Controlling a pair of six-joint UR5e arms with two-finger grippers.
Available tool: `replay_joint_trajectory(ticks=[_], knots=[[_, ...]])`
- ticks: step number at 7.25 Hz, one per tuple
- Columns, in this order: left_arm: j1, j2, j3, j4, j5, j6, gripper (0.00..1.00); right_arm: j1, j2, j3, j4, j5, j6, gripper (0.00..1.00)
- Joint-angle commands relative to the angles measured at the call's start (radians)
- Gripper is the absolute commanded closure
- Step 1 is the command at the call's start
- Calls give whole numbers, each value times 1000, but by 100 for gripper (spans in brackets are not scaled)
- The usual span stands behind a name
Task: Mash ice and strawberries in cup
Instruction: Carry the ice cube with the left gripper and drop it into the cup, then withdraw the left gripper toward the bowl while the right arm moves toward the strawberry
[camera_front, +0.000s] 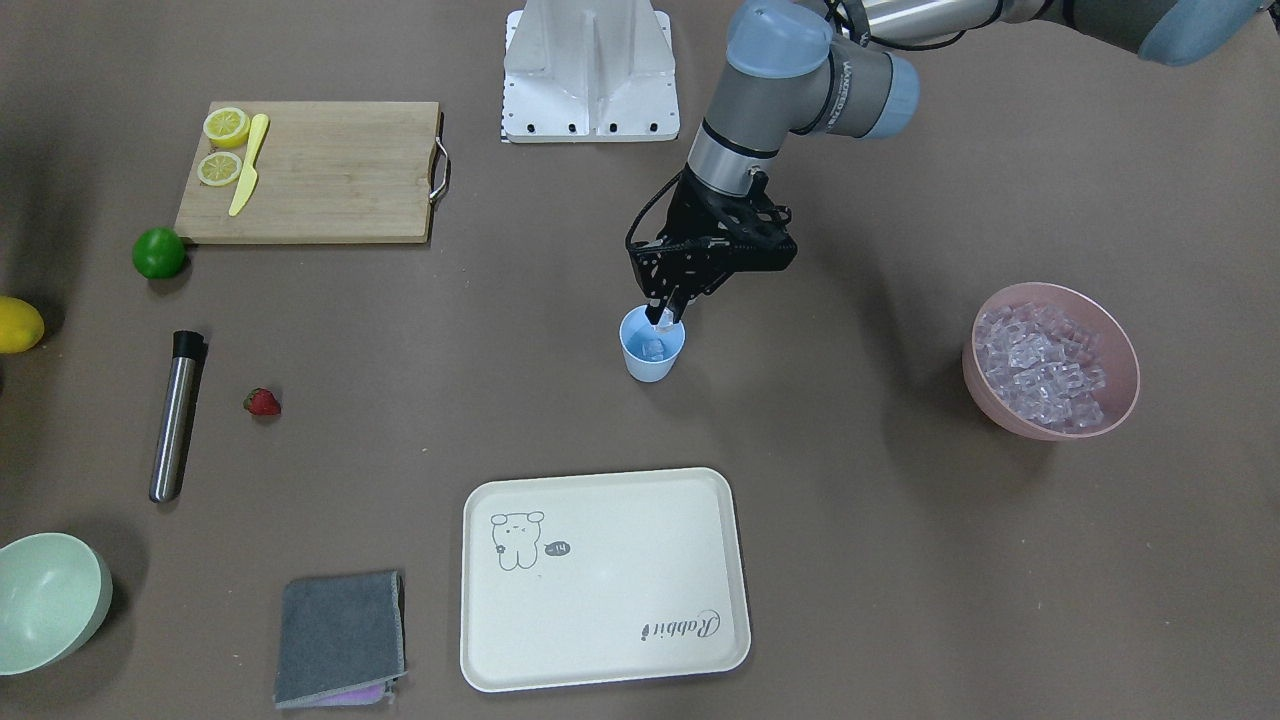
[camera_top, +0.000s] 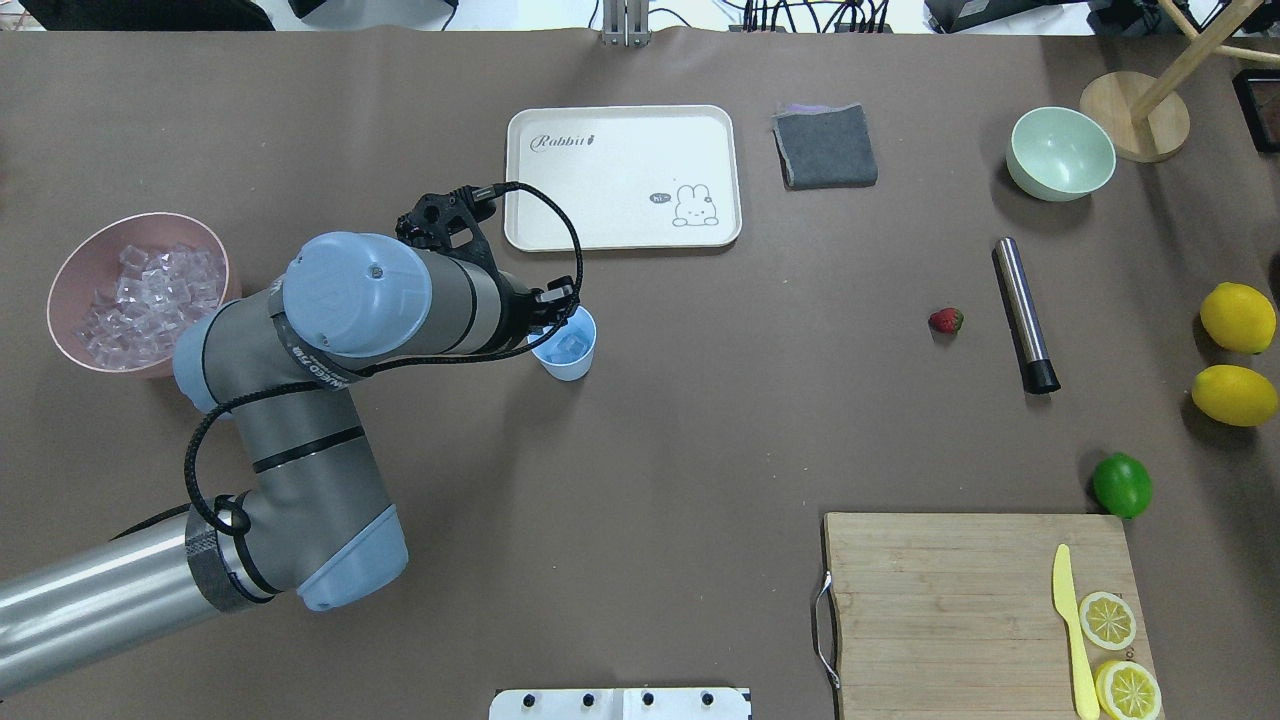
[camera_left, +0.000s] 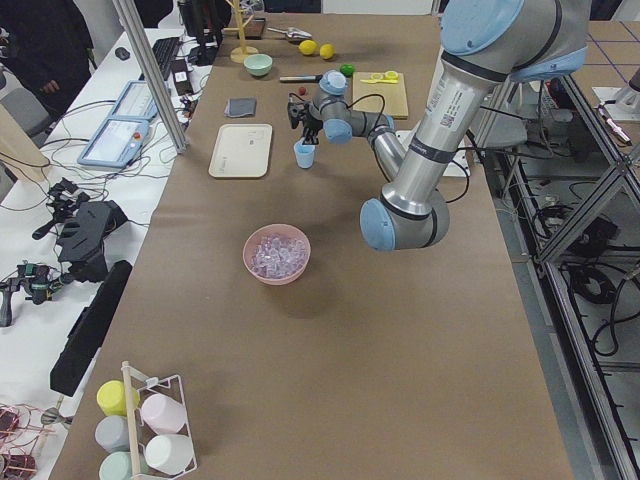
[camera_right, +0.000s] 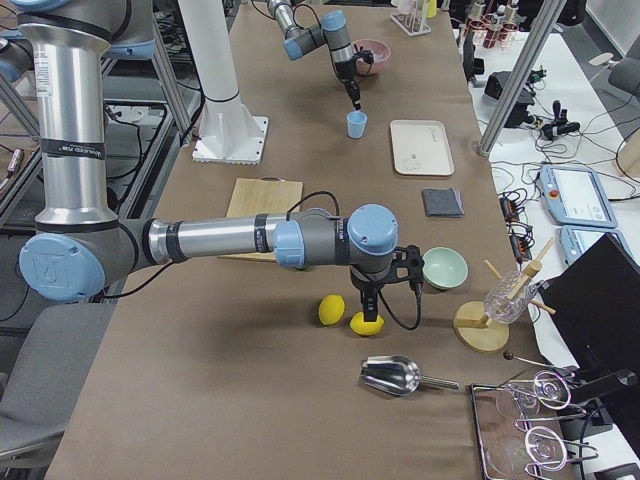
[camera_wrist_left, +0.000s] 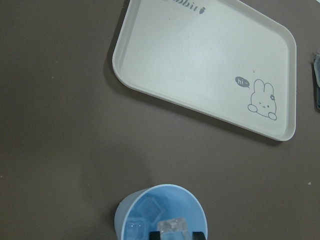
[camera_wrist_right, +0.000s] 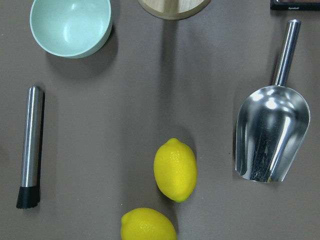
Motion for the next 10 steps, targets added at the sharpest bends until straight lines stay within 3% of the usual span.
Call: replay_joint_trajectory(ticks=[1, 3, 6, 9, 10], knots=[[0, -8, 4, 2, 3, 0, 6, 0, 0, 2, 1, 1, -6, 0], [8, -8, 1, 1, 29, -2, 3, 0, 7, 7, 2, 1, -3, 0], [-54, 33, -55, 13, 3, 15, 3, -61, 157, 19, 1, -6, 60, 0], [-177, 141, -120, 15, -135, 177, 3, -251, 268, 86, 2, -44, 257, 0], [-229, 172, -131, 15, -205, 223, 3, -337, 303, 90, 78, -65, 367, 0]])
